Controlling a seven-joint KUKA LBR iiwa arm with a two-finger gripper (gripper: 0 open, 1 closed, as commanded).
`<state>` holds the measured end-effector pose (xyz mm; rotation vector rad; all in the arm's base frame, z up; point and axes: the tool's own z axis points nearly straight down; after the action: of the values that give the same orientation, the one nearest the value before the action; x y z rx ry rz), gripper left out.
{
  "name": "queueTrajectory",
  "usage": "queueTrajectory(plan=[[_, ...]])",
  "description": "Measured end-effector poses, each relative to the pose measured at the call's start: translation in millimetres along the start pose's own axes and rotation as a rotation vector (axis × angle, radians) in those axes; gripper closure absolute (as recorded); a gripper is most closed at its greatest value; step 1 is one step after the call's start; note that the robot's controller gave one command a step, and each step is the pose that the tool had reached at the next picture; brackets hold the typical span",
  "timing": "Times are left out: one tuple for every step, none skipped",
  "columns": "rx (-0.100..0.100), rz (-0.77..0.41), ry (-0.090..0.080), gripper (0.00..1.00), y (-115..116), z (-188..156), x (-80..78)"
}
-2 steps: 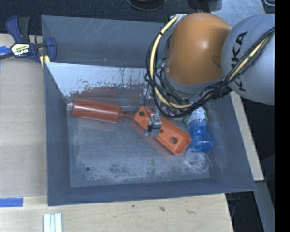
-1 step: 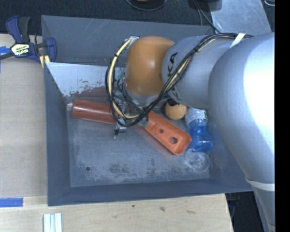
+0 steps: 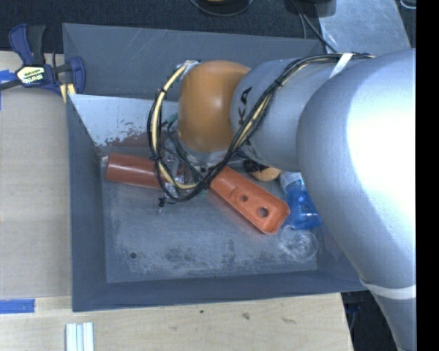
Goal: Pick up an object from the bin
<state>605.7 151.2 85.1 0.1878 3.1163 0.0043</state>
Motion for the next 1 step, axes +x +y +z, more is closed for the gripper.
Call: queueTrajectory(plan=[[-0.001, -0.219, 0.001, 0.00, 35.4, 14.4, -7.7]])
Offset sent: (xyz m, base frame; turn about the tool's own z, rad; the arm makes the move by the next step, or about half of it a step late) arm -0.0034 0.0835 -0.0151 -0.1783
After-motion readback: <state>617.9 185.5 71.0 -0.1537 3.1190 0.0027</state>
